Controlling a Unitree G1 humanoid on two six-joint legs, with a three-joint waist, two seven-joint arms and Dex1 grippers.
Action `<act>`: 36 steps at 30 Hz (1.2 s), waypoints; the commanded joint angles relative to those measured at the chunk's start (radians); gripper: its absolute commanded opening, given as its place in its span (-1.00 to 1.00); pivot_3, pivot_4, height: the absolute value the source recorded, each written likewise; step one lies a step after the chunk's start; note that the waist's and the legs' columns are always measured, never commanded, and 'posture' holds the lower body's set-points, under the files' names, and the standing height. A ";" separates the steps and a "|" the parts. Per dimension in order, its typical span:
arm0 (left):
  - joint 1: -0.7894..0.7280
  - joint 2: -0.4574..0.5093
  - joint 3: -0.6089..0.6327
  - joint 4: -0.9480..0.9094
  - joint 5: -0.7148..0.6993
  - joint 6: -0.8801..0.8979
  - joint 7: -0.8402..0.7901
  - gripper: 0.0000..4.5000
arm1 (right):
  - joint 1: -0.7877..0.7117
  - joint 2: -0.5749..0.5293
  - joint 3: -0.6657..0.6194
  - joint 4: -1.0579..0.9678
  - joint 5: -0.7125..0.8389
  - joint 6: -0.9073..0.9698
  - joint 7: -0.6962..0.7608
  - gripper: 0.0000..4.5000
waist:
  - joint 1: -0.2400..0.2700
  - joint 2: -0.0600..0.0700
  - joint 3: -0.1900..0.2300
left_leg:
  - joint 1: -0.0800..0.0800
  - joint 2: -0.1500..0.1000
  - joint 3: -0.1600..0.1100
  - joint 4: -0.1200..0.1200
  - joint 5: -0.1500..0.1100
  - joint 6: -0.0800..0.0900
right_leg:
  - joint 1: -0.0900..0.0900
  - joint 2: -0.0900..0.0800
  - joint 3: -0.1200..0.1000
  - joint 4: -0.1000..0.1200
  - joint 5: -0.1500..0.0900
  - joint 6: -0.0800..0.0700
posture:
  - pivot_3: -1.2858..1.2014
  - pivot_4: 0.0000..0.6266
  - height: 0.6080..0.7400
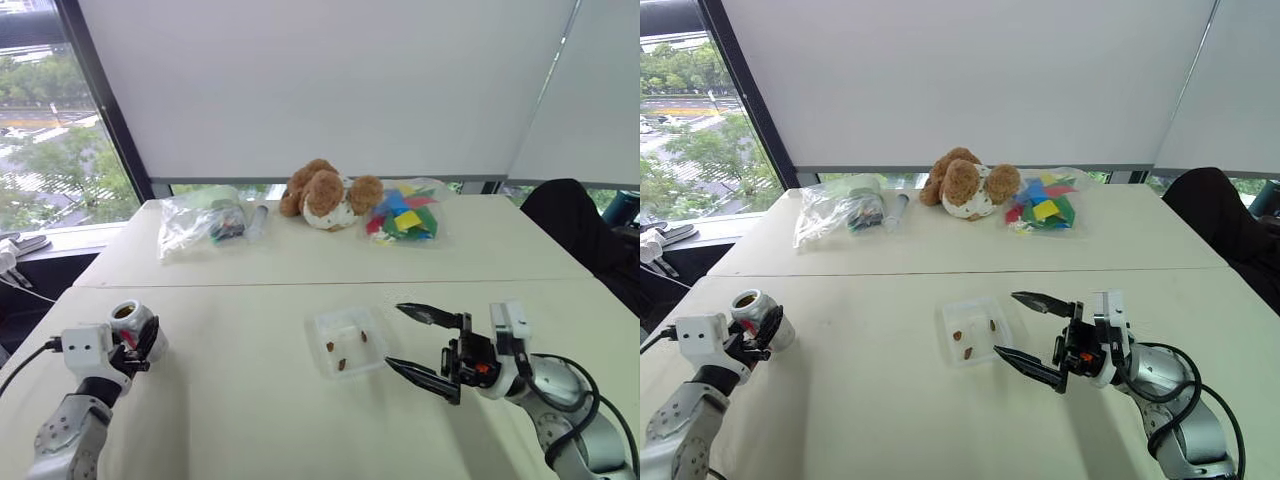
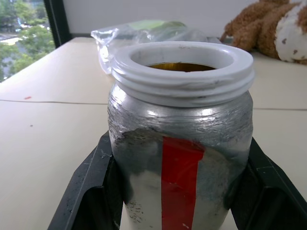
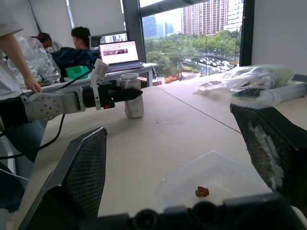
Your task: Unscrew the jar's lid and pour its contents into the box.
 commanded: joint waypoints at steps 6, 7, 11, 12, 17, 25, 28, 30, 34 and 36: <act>-0.028 -0.008 0.055 0.028 0.014 -0.015 -0.058 0.77 | -0.008 -0.012 -0.023 -0.013 0.004 -0.007 0.006 1.00 | 0.000 0.000 0.000 | 0.000 0.000 0.000 0.000 0.000 0.000 | 0.000 0.000 0.000 0.000 0.000 0.000 | 0.03 -0.52 1.00; -0.026 -0.008 0.057 0.026 0.016 -0.014 -0.062 0.97 | -0.003 -0.017 -0.028 -0.016 0.006 -0.005 0.006 1.00 | 0.000 0.000 0.000 | 0.000 0.000 0.000 0.000 0.000 0.000 | 0.000 0.000 0.000 0.000 0.000 0.000 | 0.03 -0.52 1.00; 0.011 -0.008 0.073 -0.010 0.013 -0.005 -0.077 0.97 | 0.030 -0.037 -0.054 -0.042 0.018 0.011 0.001 1.00 | 0.000 0.000 0.000 | 0.000 0.000 0.000 0.000 0.000 0.000 | 0.000 0.000 0.000 0.000 0.000 0.000 | 0.03 -0.52 1.00; 0.028 -0.004 0.078 -0.025 0.009 0.001 -0.086 0.97 | 0.046 -0.046 -0.068 -0.052 0.022 0.018 -0.001 1.00 | 0.000 0.000 0.000 | 0.000 0.000 0.000 -0.001 0.000 0.000 | 0.000 0.000 0.000 -0.001 0.000 0.000 | 0.03 -0.52 1.00; 0.098 0.029 0.103 -0.063 -0.020 0.053 -0.163 0.97 | 0.138 -0.086 -0.149 -0.089 0.042 0.040 -0.015 1.00 | 0.001 0.000 0.000 | -0.001 0.001 0.000 -0.002 0.000 0.000 | 0.000 0.000 0.000 -0.003 -0.002 -0.003 | 0.03 -0.52 1.00; 0.204 0.140 0.116 -0.069 -0.003 0.075 -0.352 0.97 | 0.284 -0.134 -0.276 -0.094 0.043 0.021 0.022 1.00 | 0.001 0.000 0.000 | -0.001 0.001 0.000 -0.002 0.000 0.000 | 0.001 0.000 0.000 -0.007 -0.002 -0.004 | 0.03 -0.52 1.00; 0.331 0.211 0.146 -0.156 0.064 -0.021 -0.463 0.97 | 0.317 -0.192 -0.336 -0.062 0.031 -0.007 0.097 1.00 | -0.001 0.000 0.000 | -0.002 0.001 0.000 -0.003 -0.001 0.000 | 0.000 -0.001 0.000 -0.008 -0.003 -0.006 | 0.03 -0.52 1.00; 0.429 0.266 0.162 -0.230 0.094 -0.084 -0.561 0.97 | 0.310 -0.231 -0.359 -0.031 0.031 -0.016 0.141 1.00 | -0.004 0.000 0.000 | -0.002 0.002 0.003 -0.004 -0.002 0.001 | 0.000 -0.002 0.001 -0.011 -0.003 -0.007 | 0.03 -0.52 1.00; 0.529 0.323 0.214 -0.289 0.104 -0.116 -0.648 0.97 | 0.313 -0.294 -0.384 -0.027 0.034 -0.002 0.195 1.00 | 0.003 0.001 0.000 | -0.003 0.003 0.003 -0.005 -0.004 -0.002 | 0.001 -0.004 0.001 -0.013 -0.003 -0.008 | 0.03 -0.52 1.00; 0.562 0.333 0.240 -0.298 0.114 -0.123 -0.669 0.97 | 0.308 -0.317 -0.397 -0.038 0.047 0.022 0.200 1.00 | 0.001 0.002 0.000 | -0.003 0.003 0.003 -0.005 -0.004 -0.002 | 0.000 -0.005 0.001 -0.013 -0.003 -0.008 | 0.03 -0.52 1.00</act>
